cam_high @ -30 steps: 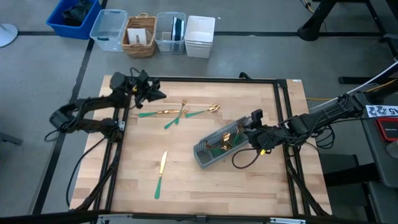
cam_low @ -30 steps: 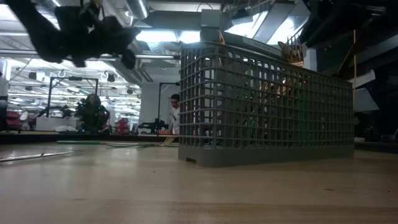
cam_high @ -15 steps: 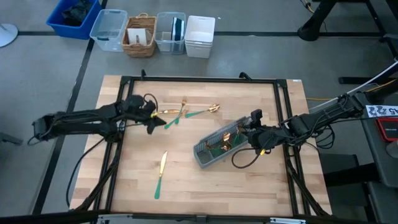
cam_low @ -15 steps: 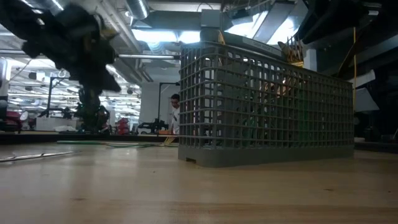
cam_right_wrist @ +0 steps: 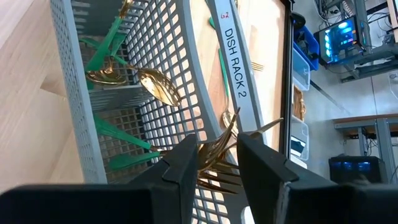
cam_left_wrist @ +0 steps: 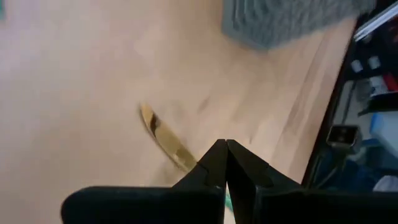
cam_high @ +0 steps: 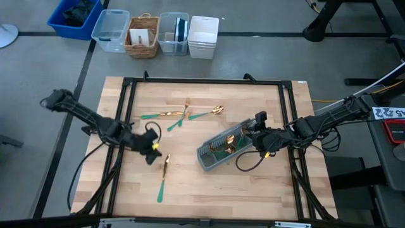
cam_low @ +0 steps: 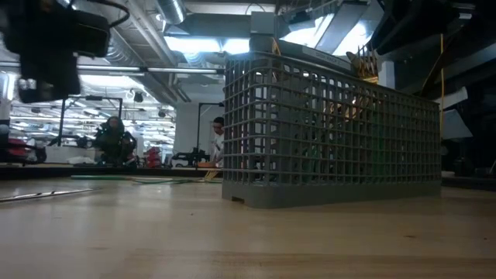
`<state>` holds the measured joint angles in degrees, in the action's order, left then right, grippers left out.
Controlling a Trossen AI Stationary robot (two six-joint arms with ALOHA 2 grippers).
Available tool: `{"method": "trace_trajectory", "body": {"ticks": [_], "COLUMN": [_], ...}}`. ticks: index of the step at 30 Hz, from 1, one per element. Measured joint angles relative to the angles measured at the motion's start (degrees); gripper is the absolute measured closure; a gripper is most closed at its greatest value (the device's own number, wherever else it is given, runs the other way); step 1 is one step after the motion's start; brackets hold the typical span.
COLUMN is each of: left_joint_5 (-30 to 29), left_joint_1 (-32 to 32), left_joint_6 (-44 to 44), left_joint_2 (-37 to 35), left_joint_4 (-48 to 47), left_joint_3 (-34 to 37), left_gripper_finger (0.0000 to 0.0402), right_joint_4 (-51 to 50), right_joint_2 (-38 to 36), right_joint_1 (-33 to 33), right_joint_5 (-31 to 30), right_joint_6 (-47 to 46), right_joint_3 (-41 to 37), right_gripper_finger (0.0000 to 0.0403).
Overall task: Sort silverware
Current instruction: Put the gold knife into the gray silverware organizer
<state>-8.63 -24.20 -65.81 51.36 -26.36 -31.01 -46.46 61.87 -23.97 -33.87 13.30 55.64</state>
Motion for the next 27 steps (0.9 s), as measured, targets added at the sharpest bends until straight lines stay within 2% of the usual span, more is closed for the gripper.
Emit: {"method": "trace_trajectory", "body": {"ticks": [6,10,13,16,22,27], "left_joint_5": [0.3,7.3,12.8,14.8,14.9,14.8], "left_joint_1": [-9.8,-12.3,-12.7,-13.2,-13.7,-13.6], "left_joint_6": [-13.7,-22.5,-27.2,-29.4,-25.2,-26.9], "left_joint_2": [15.7,25.9,30.8,33.7,36.7,36.9], "left_joint_4": [-0.6,-1.4,-0.9,2.7,8.3,8.0], "left_joint_3": [-6.8,-12.0,-14.5,-15.1,-15.1,-15.1], "left_gripper_finger": [0.0401,0.0401,0.0401,0.0401,0.0397,0.0356], "right_joint_4": [0.1,0.1,0.1,0.1,0.1,0.1], "right_joint_2": [0.0,0.0,0.0,0.0,0.0,0.0], "right_joint_1": [0.0,0.0,0.0,0.0,0.0,0.0], "right_joint_5": [0.0,0.0,0.0,0.0,0.0,1.3], "right_joint_6": [0.0,0.0,0.0,0.0,0.0,0.0], "right_joint_3": [0.0,0.0,0.0,0.0,0.0,0.0], "right_gripper_finger": [0.0288,0.0288,0.0288,0.0288,0.0288,0.0288]}}
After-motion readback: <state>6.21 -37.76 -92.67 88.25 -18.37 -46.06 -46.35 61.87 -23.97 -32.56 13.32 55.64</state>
